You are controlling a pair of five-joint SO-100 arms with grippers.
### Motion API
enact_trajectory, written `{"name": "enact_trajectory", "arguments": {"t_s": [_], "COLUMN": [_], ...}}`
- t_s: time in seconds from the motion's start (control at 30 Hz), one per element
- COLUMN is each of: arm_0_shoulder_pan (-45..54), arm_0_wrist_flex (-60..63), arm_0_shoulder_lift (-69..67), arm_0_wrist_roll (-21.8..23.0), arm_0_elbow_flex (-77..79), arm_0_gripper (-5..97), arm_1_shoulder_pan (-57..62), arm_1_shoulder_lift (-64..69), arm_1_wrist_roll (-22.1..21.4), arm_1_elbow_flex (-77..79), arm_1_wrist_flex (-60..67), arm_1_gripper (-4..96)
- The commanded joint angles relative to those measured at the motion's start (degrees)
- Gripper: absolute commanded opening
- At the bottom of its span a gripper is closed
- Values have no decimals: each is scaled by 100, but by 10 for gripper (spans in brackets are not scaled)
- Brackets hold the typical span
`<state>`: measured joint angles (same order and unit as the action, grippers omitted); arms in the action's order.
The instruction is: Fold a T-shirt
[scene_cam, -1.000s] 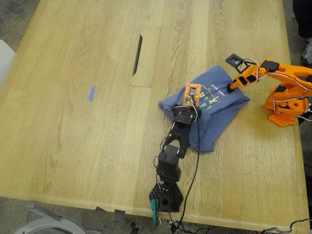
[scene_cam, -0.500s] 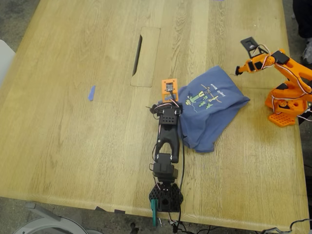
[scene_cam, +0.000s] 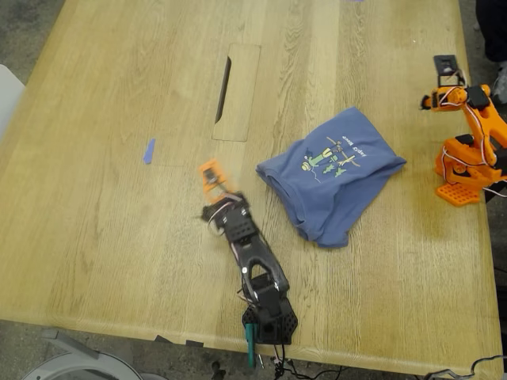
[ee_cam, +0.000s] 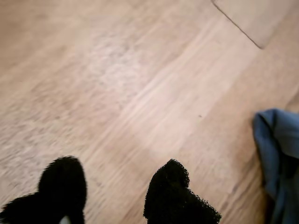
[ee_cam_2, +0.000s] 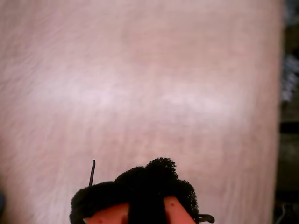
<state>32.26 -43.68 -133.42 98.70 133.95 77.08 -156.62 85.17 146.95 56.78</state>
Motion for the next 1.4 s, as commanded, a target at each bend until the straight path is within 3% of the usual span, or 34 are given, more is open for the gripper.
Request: {"name": "enact_trajectory", "arguments": {"t_s": [0.0,0.13,0.47,0.6,0.67,0.8,1.37], "arm_0_shoulder_pan": [976,2171,4491,5273,5537,5634,5687], "arm_0_wrist_flex": [-26,-35,-255,-589,-967,-2566,-3621], "arm_0_shoulder_lift": [-615,-1090,-3041,-4518,-5335,-7383,-7330], "arm_0_wrist_roll": [97,158,-35,-369,-369,-308,-44], "arm_0_elbow_flex": [44,475,2232,3155,3533,4184,4175], "arm_0_gripper": [133,0,0,-1,-1,-1,-1], "arm_1_shoulder_pan": [721,1854,3375,3683,3771,3867,3727], "arm_1_shoulder_lift": [-149,-378,-2329,-3850,-3850,-3850,-3850], "arm_1_wrist_roll": [44,132,387,527,466,404,387], "arm_1_elbow_flex": [44,439,2294,3120,3155,3190,3771], "arm_1_wrist_flex": [-53,-44,387,1160,1415,1547,1582], "arm_1_gripper": [2,1,1,1,1,1,1]}}
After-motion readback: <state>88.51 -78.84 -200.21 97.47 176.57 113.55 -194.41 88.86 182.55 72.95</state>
